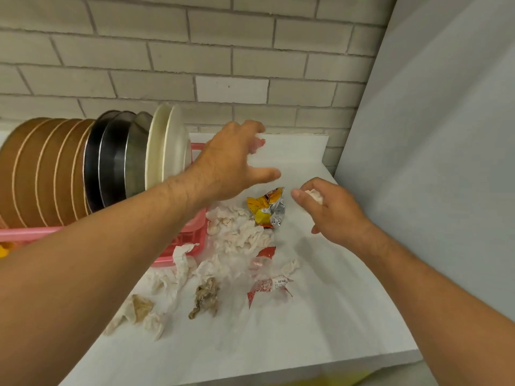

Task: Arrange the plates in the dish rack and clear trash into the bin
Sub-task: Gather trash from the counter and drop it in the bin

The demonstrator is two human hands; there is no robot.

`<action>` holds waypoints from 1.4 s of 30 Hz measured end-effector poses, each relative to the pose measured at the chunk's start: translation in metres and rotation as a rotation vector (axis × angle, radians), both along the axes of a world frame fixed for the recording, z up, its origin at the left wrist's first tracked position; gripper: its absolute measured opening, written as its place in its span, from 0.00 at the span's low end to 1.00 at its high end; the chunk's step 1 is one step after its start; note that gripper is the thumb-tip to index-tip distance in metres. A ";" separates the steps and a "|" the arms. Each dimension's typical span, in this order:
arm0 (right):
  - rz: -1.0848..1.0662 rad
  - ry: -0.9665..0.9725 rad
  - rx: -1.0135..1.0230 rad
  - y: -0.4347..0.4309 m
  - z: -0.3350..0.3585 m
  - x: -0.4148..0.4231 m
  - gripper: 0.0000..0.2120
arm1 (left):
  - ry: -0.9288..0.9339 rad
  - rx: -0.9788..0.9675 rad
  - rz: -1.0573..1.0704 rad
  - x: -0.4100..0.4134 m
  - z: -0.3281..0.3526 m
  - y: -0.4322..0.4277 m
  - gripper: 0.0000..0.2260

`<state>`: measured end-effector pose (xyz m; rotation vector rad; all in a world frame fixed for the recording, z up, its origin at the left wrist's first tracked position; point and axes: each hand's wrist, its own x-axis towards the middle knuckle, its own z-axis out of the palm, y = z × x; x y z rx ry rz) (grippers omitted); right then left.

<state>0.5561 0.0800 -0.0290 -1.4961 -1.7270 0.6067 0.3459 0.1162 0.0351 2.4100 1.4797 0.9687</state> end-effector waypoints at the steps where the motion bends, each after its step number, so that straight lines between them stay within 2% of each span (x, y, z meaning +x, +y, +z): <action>1: -0.020 0.002 -0.003 -0.005 0.003 -0.005 0.09 | 0.043 -0.057 -0.009 -0.004 -0.001 -0.004 0.37; 2: -0.043 0.002 0.005 -0.010 0.005 -0.011 0.11 | 0.083 -0.100 -0.022 -0.009 -0.002 -0.007 0.41; 4: -0.100 -0.007 0.035 -0.019 0.012 -0.022 0.12 | 0.102 -0.125 -0.034 -0.020 -0.004 -0.014 0.39; 9: -0.159 0.080 0.043 -0.062 0.034 -0.070 0.07 | -0.015 0.038 -0.129 -0.064 0.003 -0.053 0.14; 12: -0.147 0.132 0.063 -0.098 0.038 -0.112 0.05 | 0.026 0.067 -0.255 -0.099 0.004 -0.090 0.08; 16: -0.178 0.026 0.093 -0.150 0.024 -0.170 0.05 | 0.018 0.084 -0.296 -0.154 -0.002 -0.139 0.09; 21: -0.206 -0.053 0.069 -0.205 -0.011 -0.232 0.20 | -0.062 -0.011 -0.231 -0.210 -0.035 -0.181 0.06; 23: -0.174 -0.021 -0.003 -0.224 -0.029 -0.250 0.23 | -0.047 -0.091 -0.223 -0.224 -0.056 -0.195 0.16; 25: -0.140 0.008 -0.084 -0.240 -0.046 -0.262 0.19 | 0.055 -0.165 -0.239 -0.236 -0.080 -0.209 0.24; 26: -0.125 0.010 -0.115 -0.248 -0.055 -0.266 0.16 | 0.092 -0.187 -0.255 -0.241 -0.093 -0.216 0.24; 29: -0.108 -0.038 -0.223 -0.268 -0.084 -0.267 0.10 | 0.057 -0.207 -0.316 -0.250 -0.127 -0.236 0.14; 32: -0.121 -0.026 -0.355 -0.288 -0.119 -0.261 0.03 | 0.071 -0.297 -0.311 -0.253 -0.157 -0.252 0.11; 34: -0.144 -0.029 -0.420 -0.304 -0.141 -0.253 0.06 | 0.119 -0.364 -0.322 -0.253 -0.179 -0.263 0.10; 36: -0.155 -0.042 -0.461 -0.322 -0.159 -0.246 0.05 | 0.174 -0.390 -0.322 -0.251 -0.202 -0.276 0.07; 39: -0.113 -0.109 -0.521 -0.347 -0.182 -0.237 0.03 | 0.163 -0.420 -0.265 -0.244 -0.232 -0.293 0.03; 42: -0.071 -0.205 -0.587 -0.363 -0.201 -0.232 0.04 | 0.178 -0.543 -0.254 -0.235 -0.260 -0.310 0.14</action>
